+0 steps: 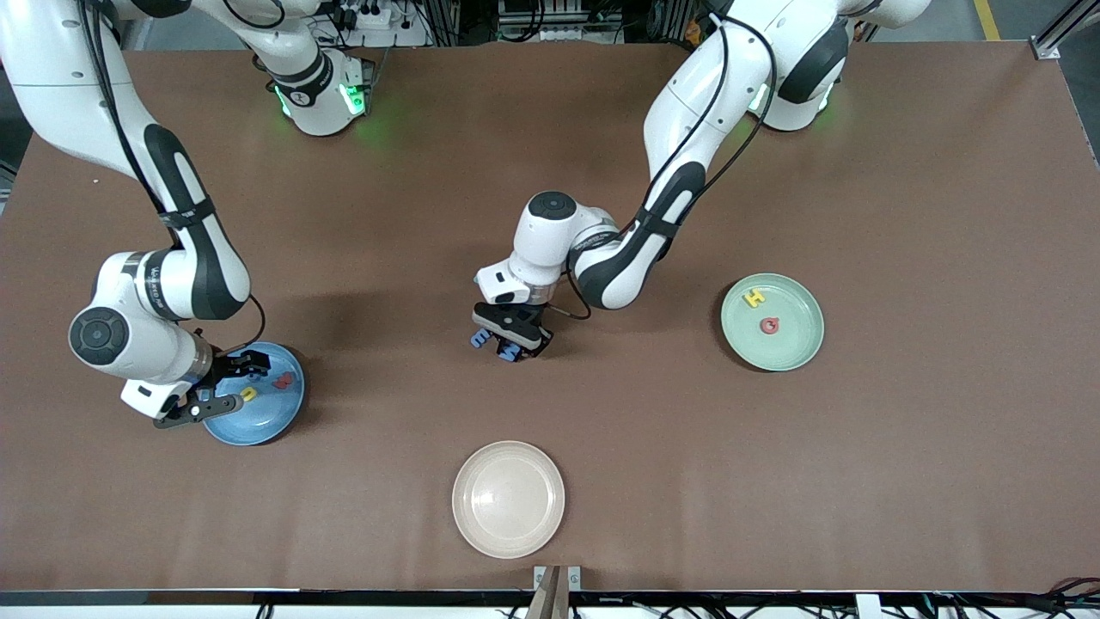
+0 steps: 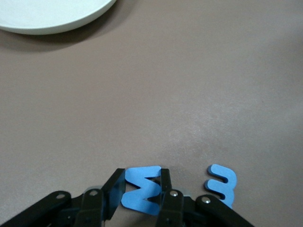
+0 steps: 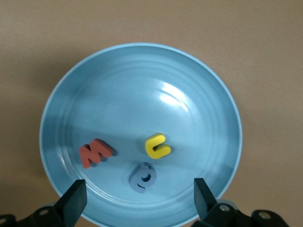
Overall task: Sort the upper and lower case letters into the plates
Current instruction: 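Carry the blue M toward the green plate while the right gripper returns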
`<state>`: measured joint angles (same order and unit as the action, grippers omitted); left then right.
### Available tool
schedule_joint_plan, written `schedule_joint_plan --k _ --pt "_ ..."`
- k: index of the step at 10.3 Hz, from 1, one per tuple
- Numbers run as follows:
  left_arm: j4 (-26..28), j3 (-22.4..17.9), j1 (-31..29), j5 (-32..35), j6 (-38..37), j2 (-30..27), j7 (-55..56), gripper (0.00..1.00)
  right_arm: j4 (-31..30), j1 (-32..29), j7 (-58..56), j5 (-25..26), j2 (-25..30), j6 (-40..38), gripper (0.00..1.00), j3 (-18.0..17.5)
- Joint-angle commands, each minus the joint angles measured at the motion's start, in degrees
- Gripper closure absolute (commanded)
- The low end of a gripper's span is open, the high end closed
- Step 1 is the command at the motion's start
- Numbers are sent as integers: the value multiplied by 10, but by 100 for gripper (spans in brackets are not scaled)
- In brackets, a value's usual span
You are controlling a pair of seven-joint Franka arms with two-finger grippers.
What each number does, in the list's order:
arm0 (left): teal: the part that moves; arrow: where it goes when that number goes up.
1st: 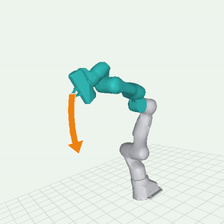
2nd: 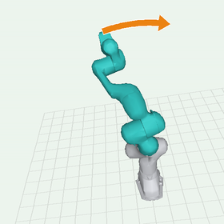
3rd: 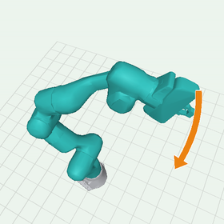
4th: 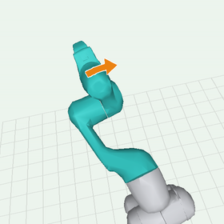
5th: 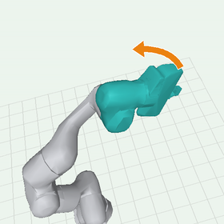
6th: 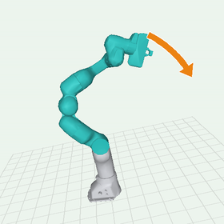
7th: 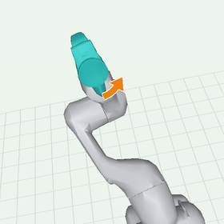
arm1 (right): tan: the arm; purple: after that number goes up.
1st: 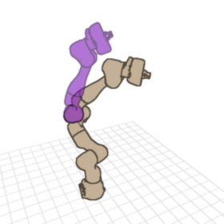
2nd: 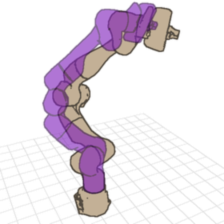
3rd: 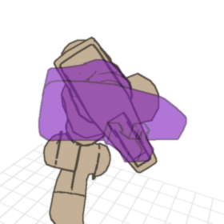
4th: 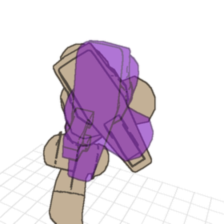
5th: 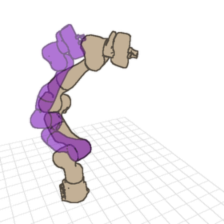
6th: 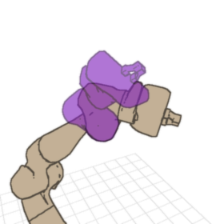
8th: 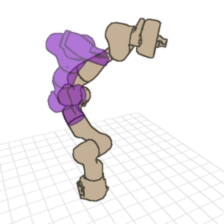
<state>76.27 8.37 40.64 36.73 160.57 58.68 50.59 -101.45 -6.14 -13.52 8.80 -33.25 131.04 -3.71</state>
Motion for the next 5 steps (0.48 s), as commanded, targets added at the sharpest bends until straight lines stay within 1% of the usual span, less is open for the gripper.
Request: schedule_joint_plan --k 1,2,3,5 --pt "-1 -5 -13 12 -22 -12 16 97 4 3 9 -1 -1 -7 0 -7" --pt "-1 -1 -16 11 -45 -22 14 97 4 4 10 -3 -1 -7 0 -7" --pt "0 1 -23 5 -67 -30 14 97 4 14 37 -7 -1 -7 0 -7" --pt "11 3 -35 3 -105 -50 7 97 1 55 143 -8 -1 -8 0 -7"
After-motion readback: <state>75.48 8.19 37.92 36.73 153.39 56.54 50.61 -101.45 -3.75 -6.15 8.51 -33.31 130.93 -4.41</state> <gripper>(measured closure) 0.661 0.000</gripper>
